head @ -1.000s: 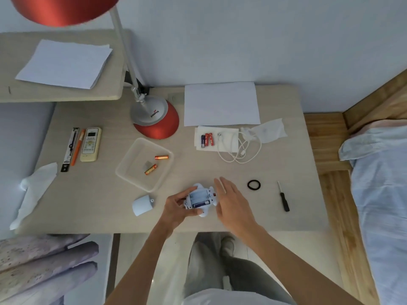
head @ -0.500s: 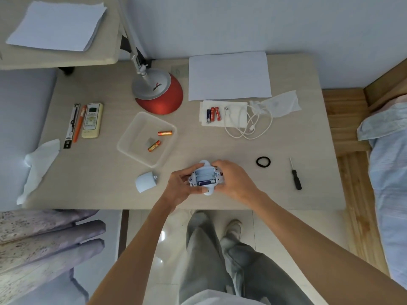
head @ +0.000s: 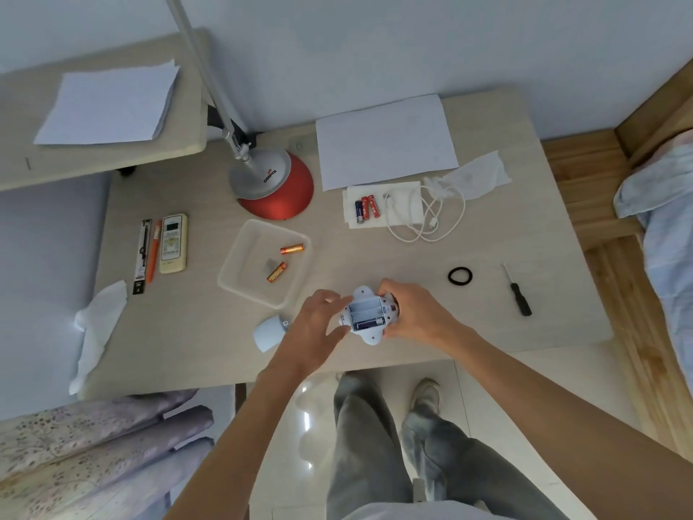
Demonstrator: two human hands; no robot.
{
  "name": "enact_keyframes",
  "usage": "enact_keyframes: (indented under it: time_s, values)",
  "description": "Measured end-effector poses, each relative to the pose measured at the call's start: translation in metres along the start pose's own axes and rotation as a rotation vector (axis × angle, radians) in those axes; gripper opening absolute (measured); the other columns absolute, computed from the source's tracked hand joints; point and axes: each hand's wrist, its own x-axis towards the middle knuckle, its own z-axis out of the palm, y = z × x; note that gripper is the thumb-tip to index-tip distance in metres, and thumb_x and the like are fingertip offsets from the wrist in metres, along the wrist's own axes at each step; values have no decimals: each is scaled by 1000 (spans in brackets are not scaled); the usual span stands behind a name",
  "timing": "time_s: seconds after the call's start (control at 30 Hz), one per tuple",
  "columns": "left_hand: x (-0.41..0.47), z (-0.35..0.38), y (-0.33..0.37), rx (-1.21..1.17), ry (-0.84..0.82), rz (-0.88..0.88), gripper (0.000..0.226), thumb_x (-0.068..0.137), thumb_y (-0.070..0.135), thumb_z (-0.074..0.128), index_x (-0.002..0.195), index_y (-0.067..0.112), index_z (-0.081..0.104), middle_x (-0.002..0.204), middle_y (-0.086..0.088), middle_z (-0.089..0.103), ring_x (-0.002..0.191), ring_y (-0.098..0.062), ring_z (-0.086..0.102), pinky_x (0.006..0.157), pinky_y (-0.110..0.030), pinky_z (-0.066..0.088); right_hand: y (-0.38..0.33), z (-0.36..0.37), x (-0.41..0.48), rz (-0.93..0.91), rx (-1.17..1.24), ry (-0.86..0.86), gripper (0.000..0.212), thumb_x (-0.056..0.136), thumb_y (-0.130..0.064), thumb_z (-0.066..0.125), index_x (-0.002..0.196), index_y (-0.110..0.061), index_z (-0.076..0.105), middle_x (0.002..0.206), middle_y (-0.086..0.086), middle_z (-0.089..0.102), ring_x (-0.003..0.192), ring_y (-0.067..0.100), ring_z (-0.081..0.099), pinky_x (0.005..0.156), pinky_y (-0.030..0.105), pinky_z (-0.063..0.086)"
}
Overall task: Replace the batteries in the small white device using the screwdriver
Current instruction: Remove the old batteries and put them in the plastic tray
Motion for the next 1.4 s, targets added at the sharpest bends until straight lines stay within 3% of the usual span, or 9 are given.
enact_keyframes:
  time_s: [0.07, 0.2, 0.4, 0.5, 0.63, 0.8, 1.07, 1.4]
  values:
    - [-5, -13, 0, 201, -21, 80, 59, 102, 29, 70, 157, 31, 48, 150, 3, 45, 134, -16, 52, 101, -35, 59, -1, -1, 0, -1, 0, -5, 55, 66, -26, 97, 98, -24, 52, 82, -1, 68, 71, 19, 62, 63, 35, 51]
    - [-7, -31, 10, 453, -45, 262, 58, 102, 35, 68, 154, 33, 44, 156, -1, 41, 134, -21, 53, 85, -37, 66, -1, -1, 1, -4, -17, -10, 54, 67, -23, 96, 102, -20, 54, 84, 1, 68, 77, 26, 66, 68, 42, 55]
    - [9, -32, 17, 637, -151, 472, 68, 96, 42, 75, 154, 42, 39, 159, -7, 39, 142, -26, 47, 107, -35, 56, 6, 3, 5, -36, -41, 0, 57, 67, -25, 95, 106, -24, 54, 85, -7, 65, 73, 16, 61, 62, 29, 50]
    - [20, -31, 16, 667, -199, 497, 73, 94, 44, 77, 155, 44, 37, 159, -10, 38, 142, -29, 47, 109, -38, 55, 8, 5, 7, -54, -57, 11, 58, 67, -26, 95, 109, -24, 54, 86, -10, 62, 72, 12, 58, 61, 23, 41]
    - [31, -25, 13, 686, -264, 517, 73, 95, 46, 76, 156, 46, 36, 161, -8, 36, 142, -27, 47, 110, -37, 56, 11, 8, 9, -59, -69, 10, 59, 68, -31, 96, 108, -26, 53, 90, -8, 64, 77, 13, 60, 66, 26, 48]
    - [36, -19, 11, 658, -290, 547, 74, 93, 41, 79, 154, 46, 36, 155, -6, 38, 133, -24, 50, 99, -35, 62, 12, 9, 10, -61, -68, 20, 60, 67, -29, 95, 101, -33, 45, 85, -12, 59, 73, 12, 57, 60, 22, 39]
    - [45, -12, 15, 600, -312, 515, 67, 93, 40, 80, 148, 43, 42, 151, -7, 38, 130, -24, 50, 91, -37, 66, 14, 8, 14, -48, -85, 10, 62, 66, -30, 96, 112, -24, 56, 95, -3, 70, 81, 18, 66, 71, 33, 59]
    - [38, -7, 13, 518, -254, 464, 65, 95, 34, 80, 149, 40, 43, 146, -10, 44, 120, -22, 56, 89, -35, 66, 15, 11, 15, -61, -80, 8, 59, 67, -30, 96, 107, -26, 54, 89, -10, 63, 75, 12, 60, 61, 16, 38]
